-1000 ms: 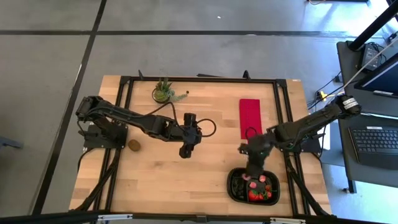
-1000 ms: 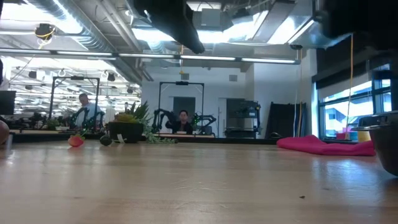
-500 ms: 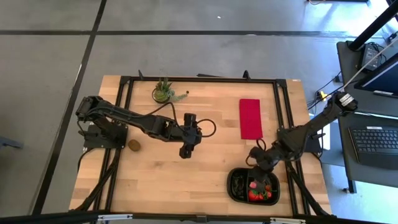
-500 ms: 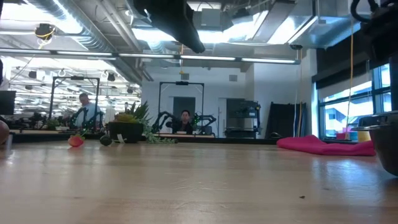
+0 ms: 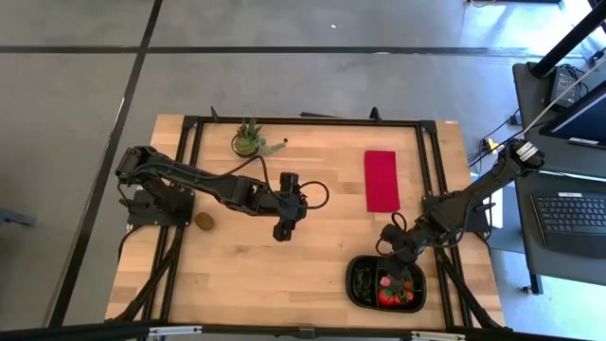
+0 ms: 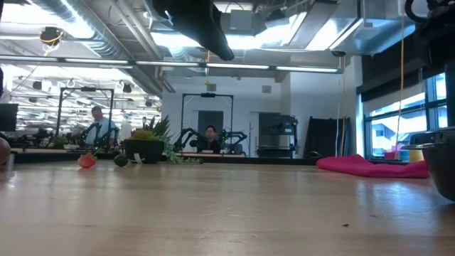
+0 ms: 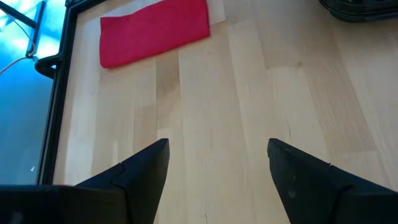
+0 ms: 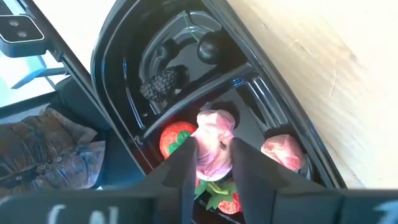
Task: Pick and placing Produce into tupperware
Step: Put the peach into the right of the black bin, then put the cherry into the left of the black bin
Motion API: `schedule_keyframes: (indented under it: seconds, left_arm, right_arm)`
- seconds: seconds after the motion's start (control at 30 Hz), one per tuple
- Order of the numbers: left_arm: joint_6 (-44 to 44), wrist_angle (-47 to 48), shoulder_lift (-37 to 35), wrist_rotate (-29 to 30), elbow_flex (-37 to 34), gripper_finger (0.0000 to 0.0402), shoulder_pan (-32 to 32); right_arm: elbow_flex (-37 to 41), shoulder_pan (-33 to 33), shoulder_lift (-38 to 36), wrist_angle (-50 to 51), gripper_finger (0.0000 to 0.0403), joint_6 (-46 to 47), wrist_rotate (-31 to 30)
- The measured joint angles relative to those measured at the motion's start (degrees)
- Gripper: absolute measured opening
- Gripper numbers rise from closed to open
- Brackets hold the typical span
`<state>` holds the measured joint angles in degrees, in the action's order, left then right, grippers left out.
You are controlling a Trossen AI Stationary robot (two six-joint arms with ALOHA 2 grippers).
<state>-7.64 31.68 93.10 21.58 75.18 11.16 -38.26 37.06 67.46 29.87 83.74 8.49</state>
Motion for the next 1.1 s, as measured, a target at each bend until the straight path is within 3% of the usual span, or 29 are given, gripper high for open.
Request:
schedule_keyframes:
  seconds: [0.47, 0.6, 0.83, 1.1]
  left_arm:
    - [1.8, 5.6, 0.0, 0.0, 0.0, 0.0263, 0.0]
    - [6.2, 9.9, -0.8, -0.1, 0.0, 0.0263, 0.0]
    - [12.2, 16.2, -3.6, -0.1, -0.4, 0.0263, -1.1]
    - [20.0, 14.6, -11.0, 0.3, -11.3, 0.0263, -3.1]
  right_arm:
    - [0.0, -0.7, 0.0, -0.3, 0.021, 0.0, 1.3]
    - [0.0, -3.0, -0.1, -1.6, 0.022, -0.3, -0.9]
    - [0.0, -7.6, -0.9, -9.0, 0.0222, -4.9, 0.6]
    - [0.0, -14.1, -4.6, -20.6, 0.0222, -20.4, -0.2]
